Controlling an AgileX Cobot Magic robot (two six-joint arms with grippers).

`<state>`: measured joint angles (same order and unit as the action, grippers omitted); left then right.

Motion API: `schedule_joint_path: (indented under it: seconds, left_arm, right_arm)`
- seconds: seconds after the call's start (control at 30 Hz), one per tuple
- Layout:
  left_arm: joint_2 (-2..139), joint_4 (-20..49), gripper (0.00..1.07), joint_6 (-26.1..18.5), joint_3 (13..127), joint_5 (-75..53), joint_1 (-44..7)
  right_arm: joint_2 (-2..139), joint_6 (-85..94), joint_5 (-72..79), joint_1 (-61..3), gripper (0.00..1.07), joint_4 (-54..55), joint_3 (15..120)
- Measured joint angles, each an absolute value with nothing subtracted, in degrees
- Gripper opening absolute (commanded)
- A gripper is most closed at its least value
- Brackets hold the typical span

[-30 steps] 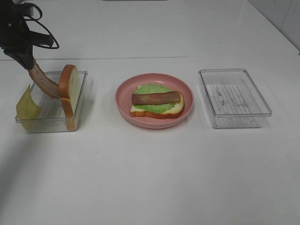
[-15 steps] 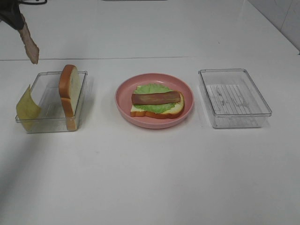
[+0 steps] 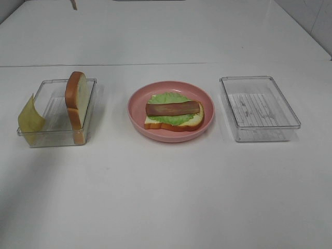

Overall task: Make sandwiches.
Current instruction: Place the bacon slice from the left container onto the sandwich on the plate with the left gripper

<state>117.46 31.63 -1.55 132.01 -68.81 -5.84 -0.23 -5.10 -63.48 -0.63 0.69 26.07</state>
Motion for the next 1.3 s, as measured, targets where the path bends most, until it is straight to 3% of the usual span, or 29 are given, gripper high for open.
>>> schedule_joint_path:
  seconds: [0.3,0.77,1.3]
  left_arm:
    - [119.29,39.59,0.0,-4.64,132.12,-63.43,-15.18]
    - [128.69,41.37,0.0,-4.93,132.12,-56.84,-26.93]
    - [138.37,41.77,0.0,-4.93,132.12,-55.58,-31.97]
  right_arm:
    - [-0.23,-5.1,-63.48,-0.63,0.98,0.69,26.07]
    - [-0.23,-5.1,-63.48,-0.63,0.98,0.69,26.07]
    - [-0.23,-5.1,-63.48,-0.63,0.98,0.69,26.07]
